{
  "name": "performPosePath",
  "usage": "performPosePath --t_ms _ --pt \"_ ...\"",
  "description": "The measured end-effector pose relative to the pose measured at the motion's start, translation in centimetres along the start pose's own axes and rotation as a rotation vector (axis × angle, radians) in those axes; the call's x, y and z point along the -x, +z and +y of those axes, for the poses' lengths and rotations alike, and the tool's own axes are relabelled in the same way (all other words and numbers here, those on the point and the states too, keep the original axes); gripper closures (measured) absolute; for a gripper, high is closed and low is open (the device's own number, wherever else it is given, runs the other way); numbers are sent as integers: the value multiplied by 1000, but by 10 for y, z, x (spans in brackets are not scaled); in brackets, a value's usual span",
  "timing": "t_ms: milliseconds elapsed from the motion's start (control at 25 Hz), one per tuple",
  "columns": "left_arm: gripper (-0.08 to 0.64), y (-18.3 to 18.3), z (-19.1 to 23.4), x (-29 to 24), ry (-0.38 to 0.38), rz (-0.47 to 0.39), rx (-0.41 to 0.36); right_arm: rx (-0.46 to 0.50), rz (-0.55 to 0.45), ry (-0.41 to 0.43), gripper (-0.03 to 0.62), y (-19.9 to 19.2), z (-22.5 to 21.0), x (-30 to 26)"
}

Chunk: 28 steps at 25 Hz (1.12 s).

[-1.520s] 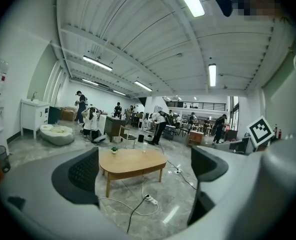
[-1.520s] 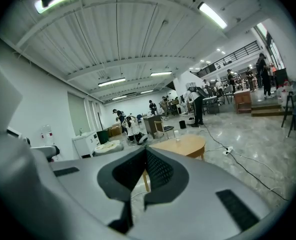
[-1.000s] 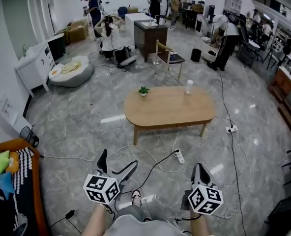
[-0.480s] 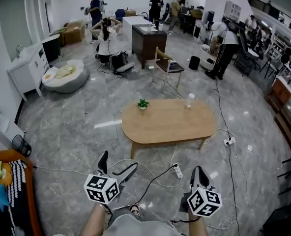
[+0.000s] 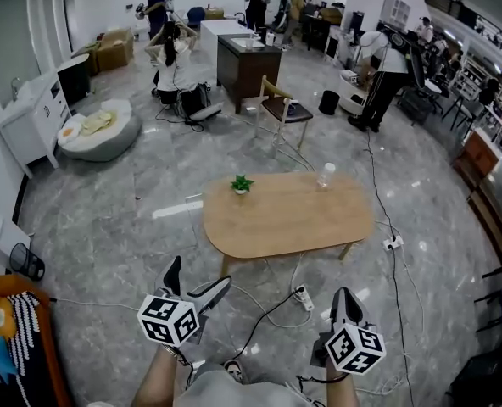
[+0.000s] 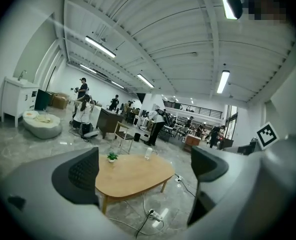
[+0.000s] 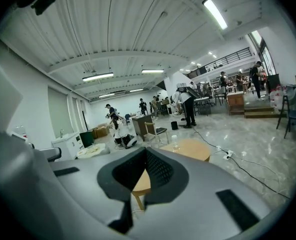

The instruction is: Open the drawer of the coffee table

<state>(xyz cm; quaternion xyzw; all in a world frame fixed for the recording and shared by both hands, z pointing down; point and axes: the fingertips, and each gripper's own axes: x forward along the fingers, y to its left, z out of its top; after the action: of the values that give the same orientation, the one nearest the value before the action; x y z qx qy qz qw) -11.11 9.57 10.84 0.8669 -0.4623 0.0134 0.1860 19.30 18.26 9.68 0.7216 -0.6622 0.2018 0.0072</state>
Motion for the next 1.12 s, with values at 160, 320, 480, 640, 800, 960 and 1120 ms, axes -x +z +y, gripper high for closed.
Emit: performPosePath --t_ms 160,320,480,640,800,960,1120 --pt "6 0 12 -13 9 18 23 -21 28 -9 592 -4 -3 -13" --pt "6 -3 17 -28 12 46 22 -53 46 -5 592 -5 -8 -28" --pt "6 -5 21 -48 28 56 14 -56 65 7 592 -5 -17 -56" --pt "6 3 31 -70 83 48 27 -47 76 57 592 12 -19 -98" --pt "6 11 36 -97 147 34 58 -20 90 130 592 37 -21 -145" --pt "6 20 35 -125 199 15 70 -4 110 188 592 58 -31 -192" --pt "6 24 33 -150 251 10 79 4 124 239 592 76 -43 -233"
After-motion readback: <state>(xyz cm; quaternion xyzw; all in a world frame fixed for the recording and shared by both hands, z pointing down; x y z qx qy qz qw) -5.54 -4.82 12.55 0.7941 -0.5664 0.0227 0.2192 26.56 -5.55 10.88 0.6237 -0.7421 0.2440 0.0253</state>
